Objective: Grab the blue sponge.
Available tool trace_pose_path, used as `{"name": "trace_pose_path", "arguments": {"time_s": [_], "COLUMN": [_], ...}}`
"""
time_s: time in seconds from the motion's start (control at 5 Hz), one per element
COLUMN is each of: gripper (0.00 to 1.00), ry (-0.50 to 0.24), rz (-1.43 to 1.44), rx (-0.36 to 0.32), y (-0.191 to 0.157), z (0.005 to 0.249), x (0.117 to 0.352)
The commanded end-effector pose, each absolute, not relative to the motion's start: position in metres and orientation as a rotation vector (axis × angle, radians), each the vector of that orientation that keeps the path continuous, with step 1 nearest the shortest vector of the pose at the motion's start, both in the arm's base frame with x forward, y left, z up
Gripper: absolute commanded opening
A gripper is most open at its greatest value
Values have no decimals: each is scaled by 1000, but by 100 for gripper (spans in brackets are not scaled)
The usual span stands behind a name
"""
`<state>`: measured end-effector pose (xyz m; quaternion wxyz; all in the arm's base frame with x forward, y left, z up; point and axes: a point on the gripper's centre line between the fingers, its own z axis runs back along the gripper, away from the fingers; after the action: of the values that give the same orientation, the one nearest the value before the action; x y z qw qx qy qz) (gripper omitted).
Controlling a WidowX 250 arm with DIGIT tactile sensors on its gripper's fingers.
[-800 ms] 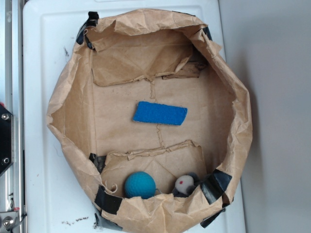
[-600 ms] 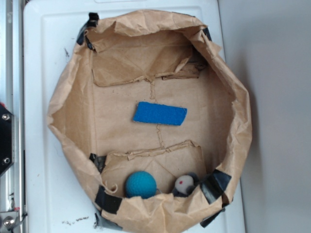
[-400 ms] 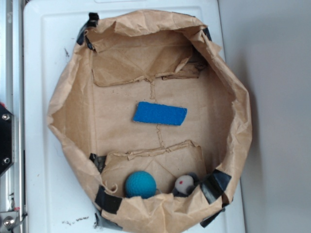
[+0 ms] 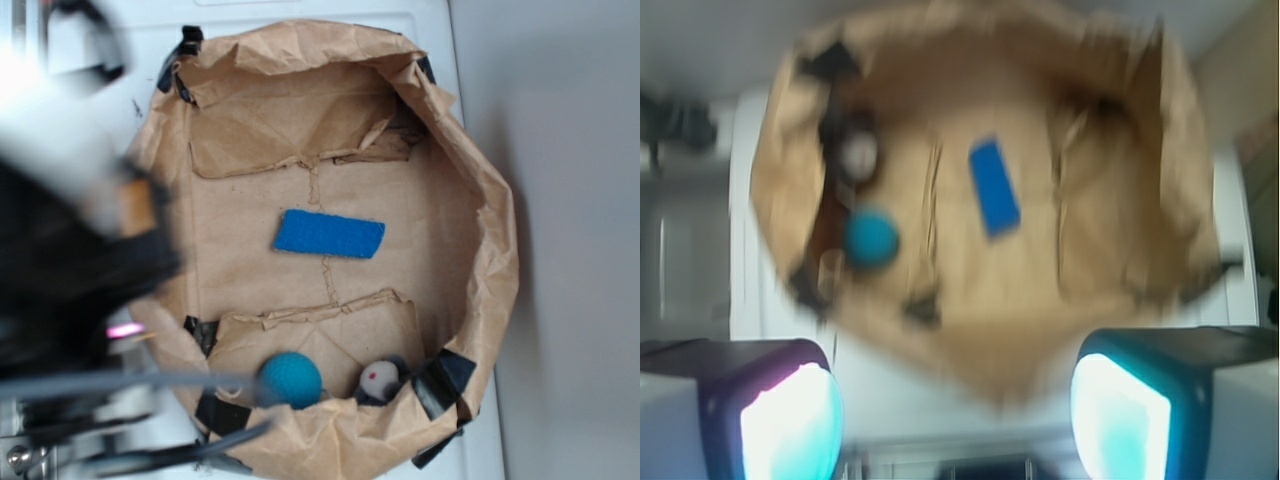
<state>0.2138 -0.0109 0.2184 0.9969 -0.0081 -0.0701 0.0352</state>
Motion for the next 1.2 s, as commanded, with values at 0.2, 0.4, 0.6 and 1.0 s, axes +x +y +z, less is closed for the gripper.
{"name": "trace_pose_path", "arguments": {"time_s": [0.2, 0.4, 0.6, 1.0], "gripper": [100, 100, 100, 100], "ry": [-213, -213, -198, -183], "rz": [-32, -32, -97, -110], "rx": [-67, -67, -51, 5], "y": [-7, -7, -5, 15], "z": [228, 228, 177, 111], "x": [252, 252, 266, 279]}}
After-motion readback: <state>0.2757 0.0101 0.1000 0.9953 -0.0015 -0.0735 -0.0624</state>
